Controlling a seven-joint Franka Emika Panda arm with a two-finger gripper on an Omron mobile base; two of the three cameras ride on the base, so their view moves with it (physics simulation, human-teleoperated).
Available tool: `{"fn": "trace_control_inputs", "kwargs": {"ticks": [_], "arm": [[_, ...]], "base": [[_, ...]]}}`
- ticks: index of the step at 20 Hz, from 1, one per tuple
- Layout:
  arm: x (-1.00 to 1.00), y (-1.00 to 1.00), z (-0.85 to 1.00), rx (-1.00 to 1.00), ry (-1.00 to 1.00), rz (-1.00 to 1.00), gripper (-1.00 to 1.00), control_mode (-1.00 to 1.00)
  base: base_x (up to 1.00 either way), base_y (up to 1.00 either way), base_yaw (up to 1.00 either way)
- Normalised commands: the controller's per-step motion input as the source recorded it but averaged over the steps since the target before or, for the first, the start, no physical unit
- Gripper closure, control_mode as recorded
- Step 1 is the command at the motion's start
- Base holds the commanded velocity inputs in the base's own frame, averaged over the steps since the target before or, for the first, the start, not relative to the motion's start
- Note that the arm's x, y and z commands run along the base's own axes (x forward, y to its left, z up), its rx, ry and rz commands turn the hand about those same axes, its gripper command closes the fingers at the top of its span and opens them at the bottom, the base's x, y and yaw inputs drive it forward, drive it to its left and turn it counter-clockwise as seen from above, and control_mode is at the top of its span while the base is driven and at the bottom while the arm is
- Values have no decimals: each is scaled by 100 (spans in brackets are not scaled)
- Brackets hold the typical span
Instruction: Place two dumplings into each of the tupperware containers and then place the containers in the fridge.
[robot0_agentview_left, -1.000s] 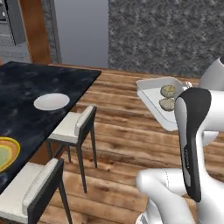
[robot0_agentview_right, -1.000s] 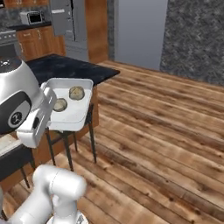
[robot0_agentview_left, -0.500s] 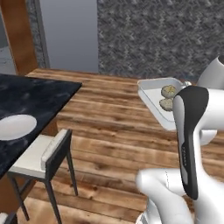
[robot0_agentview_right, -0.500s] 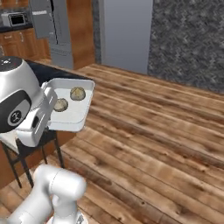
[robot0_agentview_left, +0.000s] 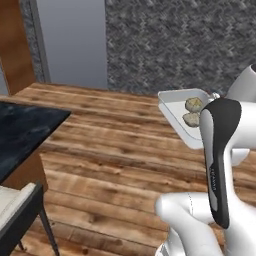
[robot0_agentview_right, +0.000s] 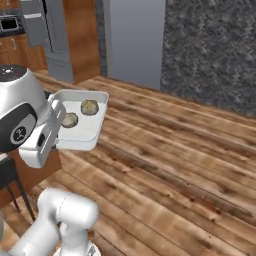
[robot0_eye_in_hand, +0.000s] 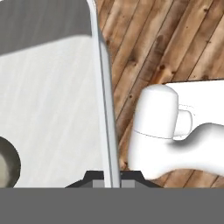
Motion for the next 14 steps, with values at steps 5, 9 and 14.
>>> {"fn": "trace_control_inputs", "kwargs": {"ticks": [5,9,14], "arm": [[0,0,0,0,0,0,100,100],[0,0,0,0,0,0,100,100],[0,0,0,0,0,0,100,100]], "base": [[100,-45,15],[100,-22,14],[100,-26,16]]}}
